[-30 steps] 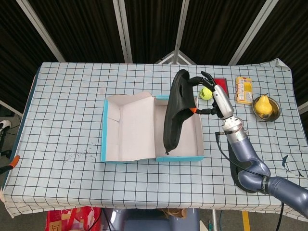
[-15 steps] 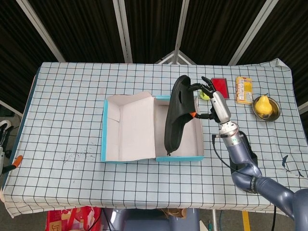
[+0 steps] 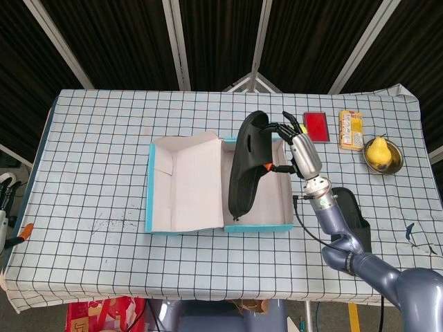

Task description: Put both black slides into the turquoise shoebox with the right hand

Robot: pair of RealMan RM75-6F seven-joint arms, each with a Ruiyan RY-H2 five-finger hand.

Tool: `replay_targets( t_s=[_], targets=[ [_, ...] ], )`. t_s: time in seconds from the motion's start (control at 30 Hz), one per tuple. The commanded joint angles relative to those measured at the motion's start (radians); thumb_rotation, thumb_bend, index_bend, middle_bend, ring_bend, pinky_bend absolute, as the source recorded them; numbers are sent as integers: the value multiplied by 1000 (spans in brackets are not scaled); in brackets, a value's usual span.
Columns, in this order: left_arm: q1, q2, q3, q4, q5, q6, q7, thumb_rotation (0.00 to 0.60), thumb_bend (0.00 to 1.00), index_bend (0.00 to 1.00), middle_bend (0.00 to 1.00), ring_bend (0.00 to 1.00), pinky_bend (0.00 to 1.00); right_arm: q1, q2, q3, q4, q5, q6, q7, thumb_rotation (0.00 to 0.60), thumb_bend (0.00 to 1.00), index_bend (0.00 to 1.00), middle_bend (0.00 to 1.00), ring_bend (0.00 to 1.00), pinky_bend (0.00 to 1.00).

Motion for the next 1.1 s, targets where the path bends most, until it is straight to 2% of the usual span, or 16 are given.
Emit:
replay_targets(
  t_s=[0.03, 0.77, 1.1],
  targets=[
    [0, 0, 0, 1, -2, -1, 0, 600, 346, 0, 0, 0, 0, 6, -20, -3, 27, 5, -2, 5, 600, 319, 395, 523, 420, 67],
    [-4, -5, 4, -2, 0, -3, 13, 600, 346, 0, 0, 0, 0, -12, -144, -42, 195, -2, 70, 22, 600, 319, 418, 523, 420, 67],
    [-5, -6, 4, 0, -4, -6, 15, 600, 347, 0, 0, 0, 0, 1, -193, -53, 286, 1, 54, 44, 600, 318, 419, 523, 420, 67]
  ],
)
